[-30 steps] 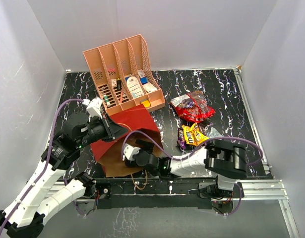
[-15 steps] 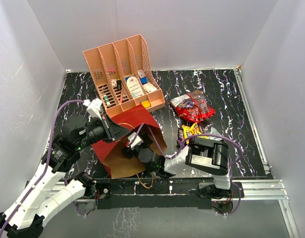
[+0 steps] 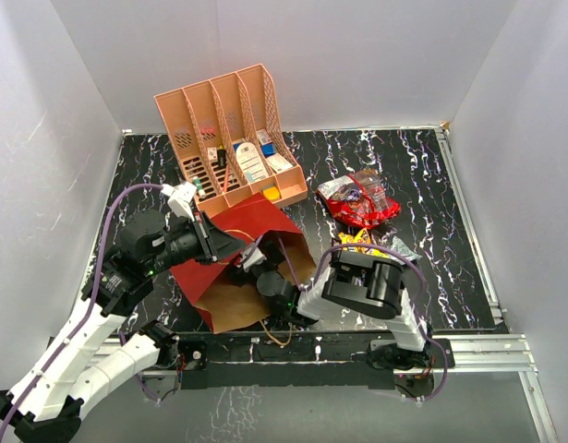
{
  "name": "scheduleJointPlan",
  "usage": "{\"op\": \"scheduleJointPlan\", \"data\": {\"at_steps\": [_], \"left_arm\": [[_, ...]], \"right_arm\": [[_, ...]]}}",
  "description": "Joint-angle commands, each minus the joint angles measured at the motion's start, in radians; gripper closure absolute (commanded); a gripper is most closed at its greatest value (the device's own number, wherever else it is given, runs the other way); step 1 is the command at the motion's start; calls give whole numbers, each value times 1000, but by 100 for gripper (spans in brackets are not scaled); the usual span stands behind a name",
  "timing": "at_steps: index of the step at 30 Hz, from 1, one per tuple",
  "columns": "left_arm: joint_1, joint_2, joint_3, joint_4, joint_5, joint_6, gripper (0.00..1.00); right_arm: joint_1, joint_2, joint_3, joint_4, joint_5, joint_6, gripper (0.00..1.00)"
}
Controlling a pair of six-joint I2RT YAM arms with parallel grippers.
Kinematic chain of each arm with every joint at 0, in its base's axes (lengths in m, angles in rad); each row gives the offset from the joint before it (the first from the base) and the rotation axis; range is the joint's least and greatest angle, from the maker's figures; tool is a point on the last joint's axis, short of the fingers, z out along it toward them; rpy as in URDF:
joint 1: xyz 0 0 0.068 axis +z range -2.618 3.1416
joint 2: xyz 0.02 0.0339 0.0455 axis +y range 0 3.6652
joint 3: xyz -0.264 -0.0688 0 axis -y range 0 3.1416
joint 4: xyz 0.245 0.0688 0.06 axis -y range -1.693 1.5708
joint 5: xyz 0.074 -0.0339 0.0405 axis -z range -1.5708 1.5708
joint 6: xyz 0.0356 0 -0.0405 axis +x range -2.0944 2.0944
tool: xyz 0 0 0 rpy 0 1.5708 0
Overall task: Take the snacks out of the paper bag
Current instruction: Take out the snack from the paper bag.
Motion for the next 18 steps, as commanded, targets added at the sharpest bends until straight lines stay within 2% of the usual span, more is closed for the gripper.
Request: {"op": "scheduleJointPlan", "data": {"at_steps": [1,6,8,10,15,18], "left_arm": [[2,-7,18,-3,29,11,100],[2,-24,13,-13,22,5,100],[2,-28,13,-18,19,5,100],[2,-28,16,-27,16,6,100],[2,-36,24,-47,0,14,100],[1,-38,18,-46,-6,14,100]], "right_arm": [[-35,64,88,49,49,21,2],[-96,113,148,-88,18,161,5],[-119,124,162,-131,-26,216,11],[-135,141,179,-166,-57,241,25],[-144,150,186,-252,-63,288,34],[-144,117,165,-294,-89,321,45]]}}
